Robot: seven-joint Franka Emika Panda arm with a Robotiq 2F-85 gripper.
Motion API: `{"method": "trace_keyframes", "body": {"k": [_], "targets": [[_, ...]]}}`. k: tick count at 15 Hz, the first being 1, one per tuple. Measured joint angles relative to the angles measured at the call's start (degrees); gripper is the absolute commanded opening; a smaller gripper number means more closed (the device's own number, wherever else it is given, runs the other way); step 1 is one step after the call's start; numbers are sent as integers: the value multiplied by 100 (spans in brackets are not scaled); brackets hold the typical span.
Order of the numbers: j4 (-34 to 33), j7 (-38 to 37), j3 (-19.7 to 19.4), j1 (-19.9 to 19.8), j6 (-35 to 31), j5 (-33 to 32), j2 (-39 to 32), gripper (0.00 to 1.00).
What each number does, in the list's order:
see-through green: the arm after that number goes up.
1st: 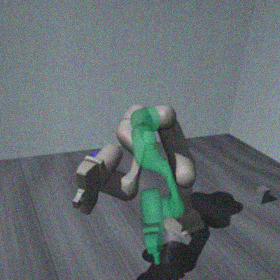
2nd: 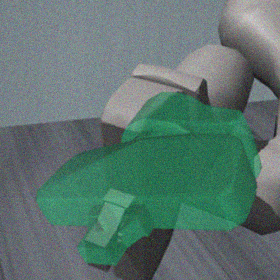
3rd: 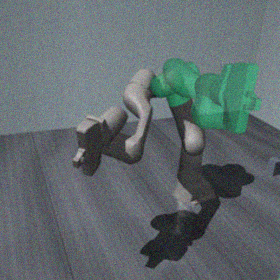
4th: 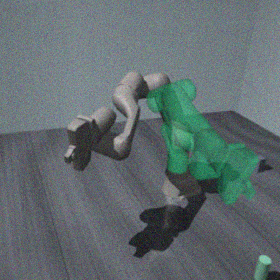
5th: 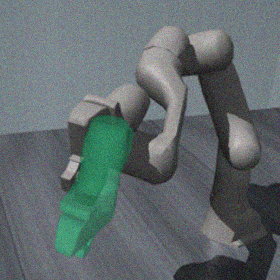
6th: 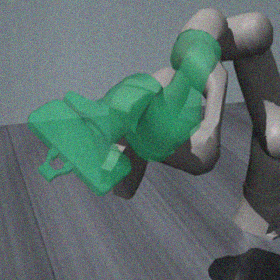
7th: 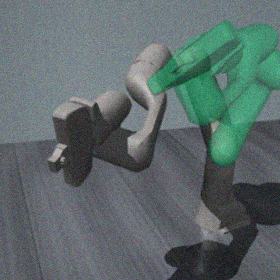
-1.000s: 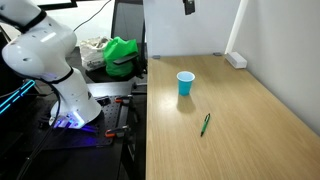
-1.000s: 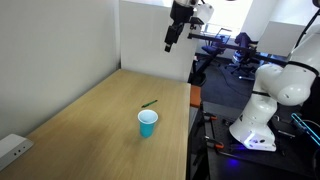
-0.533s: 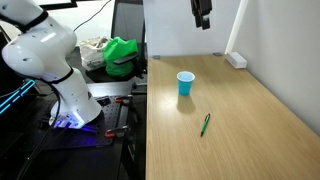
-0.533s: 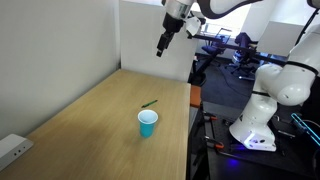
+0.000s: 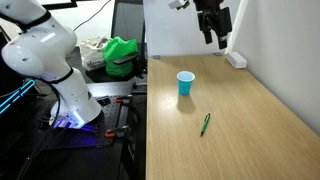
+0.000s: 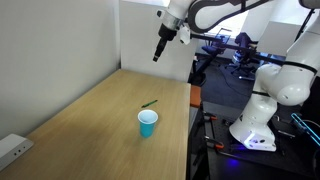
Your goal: Pick up the pen from the table and put it in the light blue cup.
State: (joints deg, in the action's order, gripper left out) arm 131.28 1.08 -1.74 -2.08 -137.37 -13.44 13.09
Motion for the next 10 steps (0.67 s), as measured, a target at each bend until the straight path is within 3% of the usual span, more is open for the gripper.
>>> {"method": "trace_keyframes", "body": {"k": [5, 10], "targets": [[5, 1484, -331, -2, -717, 232, -477, 100], [0, 3675, -455, 21, -1103, 1300, -980, 100]]}}
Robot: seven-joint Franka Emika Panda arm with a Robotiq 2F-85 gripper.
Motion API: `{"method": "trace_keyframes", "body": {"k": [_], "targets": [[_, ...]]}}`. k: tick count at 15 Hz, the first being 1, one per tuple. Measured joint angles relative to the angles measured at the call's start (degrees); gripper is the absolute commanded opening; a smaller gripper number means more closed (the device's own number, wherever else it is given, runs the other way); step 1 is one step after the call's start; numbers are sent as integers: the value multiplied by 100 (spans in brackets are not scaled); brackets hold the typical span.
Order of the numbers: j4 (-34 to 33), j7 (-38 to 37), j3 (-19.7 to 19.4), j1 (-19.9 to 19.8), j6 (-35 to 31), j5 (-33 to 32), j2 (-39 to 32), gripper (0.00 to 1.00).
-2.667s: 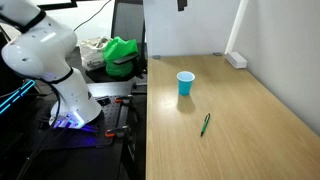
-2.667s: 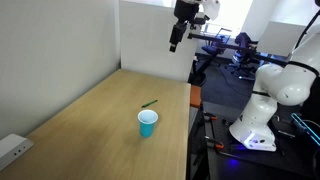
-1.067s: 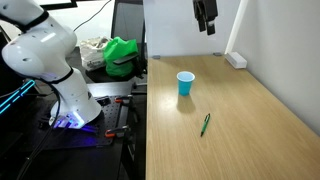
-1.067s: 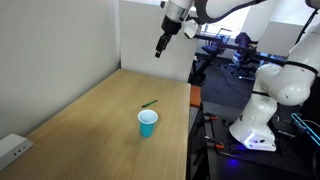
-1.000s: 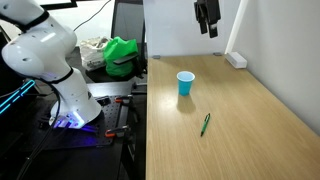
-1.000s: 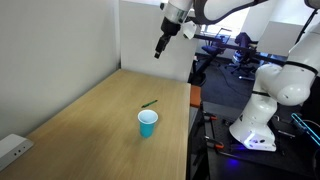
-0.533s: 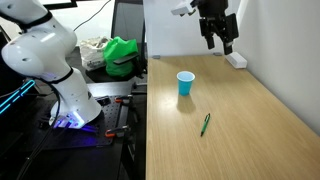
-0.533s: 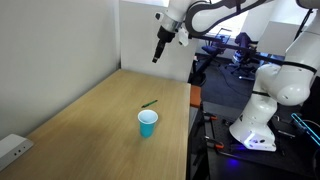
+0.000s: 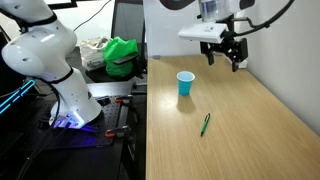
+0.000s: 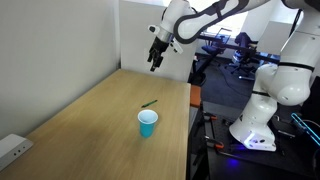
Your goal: Pick up the pen from the table and put it in the light blue cup.
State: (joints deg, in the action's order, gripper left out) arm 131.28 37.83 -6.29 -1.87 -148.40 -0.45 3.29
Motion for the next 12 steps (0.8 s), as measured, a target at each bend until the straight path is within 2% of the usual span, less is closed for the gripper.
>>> {"method": "trace_keyframes", "body": {"k": [3, 6, 12], "targets": [[-30, 1192, 0, -11, 0, 636, -287, 100], [-115, 2046, 1, -68, 0, 1008, -581, 100], [-378, 2868, 123, -315, 0, 1217, -1200, 100]]}}
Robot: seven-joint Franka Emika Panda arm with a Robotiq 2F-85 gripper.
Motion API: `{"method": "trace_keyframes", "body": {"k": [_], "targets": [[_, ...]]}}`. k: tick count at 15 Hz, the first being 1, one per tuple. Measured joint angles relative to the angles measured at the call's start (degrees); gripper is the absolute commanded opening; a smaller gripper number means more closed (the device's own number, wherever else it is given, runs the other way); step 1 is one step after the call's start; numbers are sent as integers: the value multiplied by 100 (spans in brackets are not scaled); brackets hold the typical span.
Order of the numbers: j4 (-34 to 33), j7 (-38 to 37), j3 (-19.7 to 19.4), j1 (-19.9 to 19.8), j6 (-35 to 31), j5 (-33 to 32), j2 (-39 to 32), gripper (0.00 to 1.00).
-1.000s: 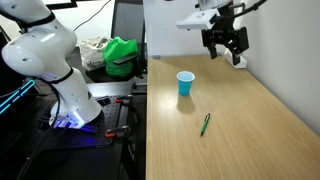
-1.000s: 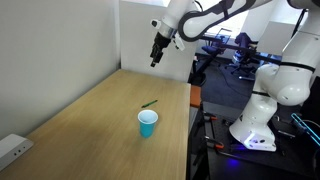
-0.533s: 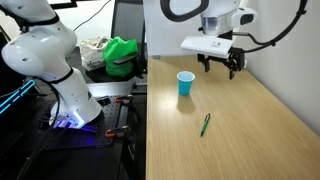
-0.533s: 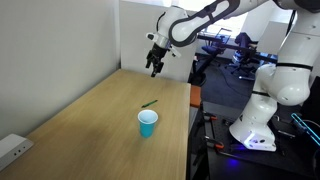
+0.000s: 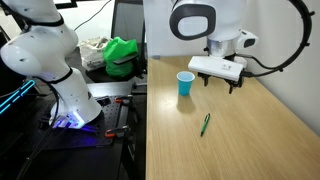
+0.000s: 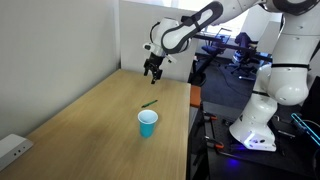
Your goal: Pick up the pen from the table and put it in the light blue cup.
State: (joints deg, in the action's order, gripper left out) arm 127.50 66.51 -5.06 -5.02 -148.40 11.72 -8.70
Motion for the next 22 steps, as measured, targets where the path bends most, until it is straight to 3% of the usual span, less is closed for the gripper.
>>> {"method": "trace_keyframes", "body": {"k": [6, 22], "targets": [[-294, 412, 286, -308, 55, 179, -575, 100], [-406, 61, 350, -345, 29, -247, -1019, 100]]}}
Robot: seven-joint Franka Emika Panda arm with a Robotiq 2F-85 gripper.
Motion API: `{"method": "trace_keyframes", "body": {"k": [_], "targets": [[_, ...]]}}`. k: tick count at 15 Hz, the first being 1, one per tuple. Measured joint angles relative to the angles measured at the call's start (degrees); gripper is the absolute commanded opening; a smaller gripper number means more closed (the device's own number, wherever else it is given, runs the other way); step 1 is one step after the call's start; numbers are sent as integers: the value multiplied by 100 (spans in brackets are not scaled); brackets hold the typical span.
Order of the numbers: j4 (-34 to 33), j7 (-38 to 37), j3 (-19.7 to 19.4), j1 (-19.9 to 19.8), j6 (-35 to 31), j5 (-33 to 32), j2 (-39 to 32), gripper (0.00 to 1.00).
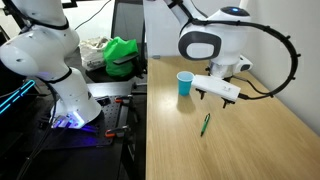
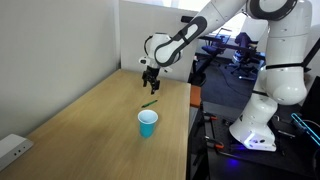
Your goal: Pick up the pen from the table and put it in the light blue cup.
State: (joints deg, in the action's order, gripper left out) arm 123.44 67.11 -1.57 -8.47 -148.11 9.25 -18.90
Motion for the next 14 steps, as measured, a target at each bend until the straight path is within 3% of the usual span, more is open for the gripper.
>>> {"method": "trace_keyframes", "body": {"k": [14], "targets": [[-390, 9, 99, -345, 19, -241, -974, 100]]}}
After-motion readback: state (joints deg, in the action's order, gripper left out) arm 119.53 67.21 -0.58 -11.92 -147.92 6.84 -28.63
